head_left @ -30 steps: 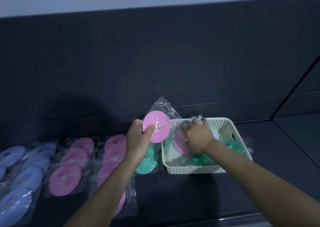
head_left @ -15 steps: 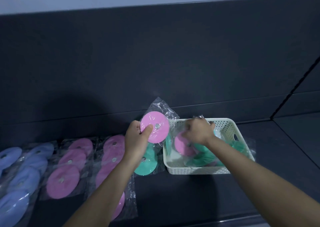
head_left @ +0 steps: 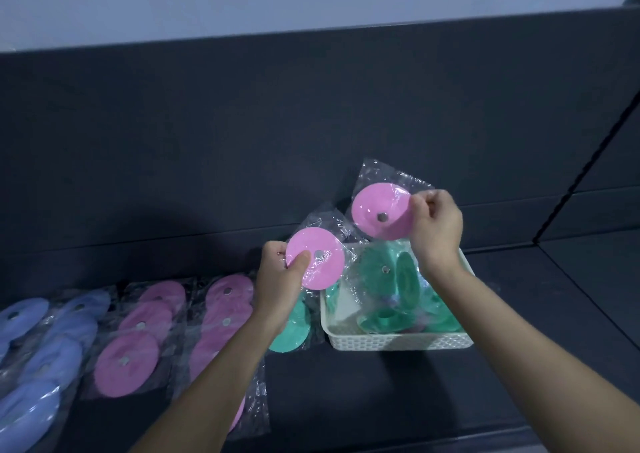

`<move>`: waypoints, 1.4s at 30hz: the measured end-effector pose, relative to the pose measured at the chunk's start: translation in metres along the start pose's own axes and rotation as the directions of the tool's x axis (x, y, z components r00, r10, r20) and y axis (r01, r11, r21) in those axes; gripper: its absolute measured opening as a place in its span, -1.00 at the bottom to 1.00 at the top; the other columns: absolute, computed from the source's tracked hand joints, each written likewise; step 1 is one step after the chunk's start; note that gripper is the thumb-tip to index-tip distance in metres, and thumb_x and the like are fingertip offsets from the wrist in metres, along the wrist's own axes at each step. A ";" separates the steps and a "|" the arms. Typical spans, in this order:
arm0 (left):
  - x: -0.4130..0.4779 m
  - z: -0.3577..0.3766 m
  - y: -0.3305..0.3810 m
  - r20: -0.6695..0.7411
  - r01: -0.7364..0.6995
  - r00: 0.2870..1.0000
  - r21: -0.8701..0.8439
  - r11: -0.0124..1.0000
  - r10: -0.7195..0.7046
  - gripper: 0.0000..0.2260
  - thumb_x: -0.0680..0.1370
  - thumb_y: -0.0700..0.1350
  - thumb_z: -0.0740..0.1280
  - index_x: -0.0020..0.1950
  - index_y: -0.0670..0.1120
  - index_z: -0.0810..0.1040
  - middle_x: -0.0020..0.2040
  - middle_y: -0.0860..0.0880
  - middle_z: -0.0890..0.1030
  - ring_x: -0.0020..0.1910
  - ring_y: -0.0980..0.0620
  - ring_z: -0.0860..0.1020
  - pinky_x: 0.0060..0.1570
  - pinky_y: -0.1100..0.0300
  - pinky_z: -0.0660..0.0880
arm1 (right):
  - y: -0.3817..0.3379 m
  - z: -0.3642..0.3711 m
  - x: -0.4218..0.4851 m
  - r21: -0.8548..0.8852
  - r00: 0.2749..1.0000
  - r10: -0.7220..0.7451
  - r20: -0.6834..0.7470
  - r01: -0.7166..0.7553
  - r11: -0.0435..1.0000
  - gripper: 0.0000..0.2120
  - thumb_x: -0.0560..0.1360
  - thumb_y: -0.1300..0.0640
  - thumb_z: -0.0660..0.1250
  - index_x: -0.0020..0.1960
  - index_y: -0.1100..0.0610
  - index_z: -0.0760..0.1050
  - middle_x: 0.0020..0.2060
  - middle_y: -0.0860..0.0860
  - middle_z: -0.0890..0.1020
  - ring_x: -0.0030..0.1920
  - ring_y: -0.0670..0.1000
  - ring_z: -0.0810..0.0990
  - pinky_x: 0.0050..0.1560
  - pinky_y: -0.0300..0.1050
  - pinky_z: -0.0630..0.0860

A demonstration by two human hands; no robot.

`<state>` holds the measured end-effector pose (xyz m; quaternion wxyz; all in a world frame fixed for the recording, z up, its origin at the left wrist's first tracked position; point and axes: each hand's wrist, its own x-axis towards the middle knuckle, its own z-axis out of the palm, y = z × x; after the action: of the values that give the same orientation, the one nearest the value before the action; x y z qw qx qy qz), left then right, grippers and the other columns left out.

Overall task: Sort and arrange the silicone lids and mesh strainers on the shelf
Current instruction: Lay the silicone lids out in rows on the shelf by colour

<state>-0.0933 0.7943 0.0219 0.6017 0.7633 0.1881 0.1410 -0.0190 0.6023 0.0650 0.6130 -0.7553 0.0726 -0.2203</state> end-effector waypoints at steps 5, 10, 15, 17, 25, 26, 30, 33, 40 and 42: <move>-0.005 -0.003 0.004 -0.077 -0.046 0.996 -0.032 0.998 0.043 -0.83 0.49 -0.11 0.38 -0.06 -0.04 0.39 -0.10 0.02 0.52 -0.09 0.00 0.50 -0.08 0.08 0.44 | -0.010 0.000 -0.010 0.256 0.982 0.155 -0.108 -0.124 0.959 -0.82 0.53 0.25 0.22 -0.23 0.07 0.43 -0.32 -0.09 0.50 -0.31 -0.16 0.44 -0.23 -0.34 0.41; -0.013 -0.010 0.000 -0.190 -0.058 0.980 -0.037 0.998 0.050 -0.83 0.50 -0.15 0.36 -0.12 -0.11 0.37 -0.25 0.06 0.38 -0.30 0.12 0.36 -0.40 0.44 0.31 | -0.012 0.004 -0.030 0.387 0.924 0.358 0.135 -0.382 0.839 -0.77 0.54 0.27 0.21 -0.29 0.11 0.40 -0.41 0.03 0.43 -0.40 -0.04 0.37 -0.38 -0.15 0.37; -0.020 -0.023 -0.011 -0.190 0.009 0.981 -0.130 0.991 -0.033 -0.86 0.52 -0.12 0.35 -0.10 -0.05 0.38 -0.22 0.01 0.45 -0.28 0.05 0.41 -0.45 0.31 0.40 | -0.001 0.021 -0.064 0.251 0.828 0.418 0.374 -0.524 0.814 -0.88 0.51 0.36 0.24 -0.12 0.18 0.47 -0.38 0.04 0.47 -0.39 -0.03 0.38 -0.42 -0.20 0.36; -0.023 -0.030 -0.015 -0.183 0.039 0.980 -0.220 0.975 -0.081 -0.88 0.55 -0.11 0.31 -0.12 -0.05 0.38 -0.28 0.00 0.47 -0.34 0.07 0.41 -0.39 0.20 0.36 | 0.005 0.028 -0.075 0.179 0.770 0.467 0.434 -0.582 0.794 -0.89 0.51 0.35 0.28 0.01 0.21 0.46 -0.32 0.09 0.53 -0.38 -0.01 0.46 -0.39 -0.18 0.48; -0.037 -0.076 -0.026 -0.091 0.099 0.988 -0.234 0.967 -0.123 -0.76 0.49 -0.12 0.42 0.04 -0.11 0.40 -0.16 0.00 0.49 -0.31 0.12 0.45 -0.38 0.28 0.41 | 0.011 0.059 -0.123 0.063 0.796 0.416 0.440 -0.490 0.870 -0.81 0.47 0.43 0.21 -0.08 0.17 0.45 -0.41 0.09 0.51 -0.44 0.03 0.45 -0.23 -0.01 0.47; -0.038 -0.083 -0.029 -0.087 0.095 0.990 -0.188 0.977 -0.113 -0.71 0.45 -0.18 0.45 0.07 -0.10 0.40 -0.09 -0.02 0.53 -0.24 0.11 0.51 -0.35 0.31 0.46 | 0.014 0.064 -0.129 0.039 0.797 0.406 0.447 -0.471 0.881 -0.81 0.46 0.42 0.21 -0.08 0.16 0.45 -0.40 0.10 0.52 -0.45 0.04 0.47 -0.23 0.00 0.48; -0.040 -0.119 -0.045 -0.026 0.134 0.990 -0.162 0.978 -0.140 -0.61 0.41 -0.28 0.46 0.12 -0.06 0.39 0.04 -0.07 0.56 -0.07 -0.01 0.60 -0.22 0.08 0.60 | 0.016 0.080 -0.157 -0.085 0.760 0.399 0.513 -0.417 0.905 -0.75 0.38 0.42 0.32 -0.01 0.17 0.47 -0.31 0.08 0.52 -0.36 0.07 0.53 -0.15 0.16 0.58; -0.040 -0.156 -0.060 0.001 0.143 0.990 -0.076 0.987 -0.143 -0.57 0.40 -0.30 0.46 0.16 -0.06 0.37 0.05 -0.04 0.55 -0.06 0.00 0.59 -0.29 0.16 0.55 | 0.009 0.089 -0.179 -0.202 0.711 0.355 0.607 -0.294 0.934 -0.54 0.38 0.28 0.46 0.22 0.12 0.41 -0.07 -0.01 0.51 -0.18 -0.01 0.56 -0.19 -0.08 0.57; -0.042 -0.232 -0.092 0.086 0.211 0.973 0.057 0.976 -0.215 -0.42 0.31 -0.26 0.52 0.20 -0.03 0.31 0.11 -0.04 0.48 -0.07 0.02 0.58 -0.06 0.02 0.59 | -0.001 0.135 -0.236 -0.317 0.550 0.335 0.765 -0.131 0.939 -0.28 0.36 0.16 0.51 0.42 0.10 0.26 -0.16 -0.01 0.53 -0.24 -0.06 0.56 -0.18 -0.10 0.57; -0.042 -0.249 -0.101 0.082 0.215 0.972 0.053 0.975 -0.219 -0.43 0.26 -0.23 0.52 0.14 0.03 0.33 0.13 -0.02 0.46 0.00 0.00 0.57 0.00 -0.03 0.58 | -0.001 0.148 -0.254 -0.343 0.560 0.309 0.769 -0.047 0.938 -0.46 0.38 0.21 0.48 0.30 0.21 0.36 -0.32 -0.03 0.52 -0.37 -0.09 0.51 -0.27 -0.22 0.52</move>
<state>-0.2528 1.0112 -0.0167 0.6043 0.7565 0.2472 0.0367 -0.1831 0.8314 -0.0182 0.4818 -0.8394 -0.1086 0.2267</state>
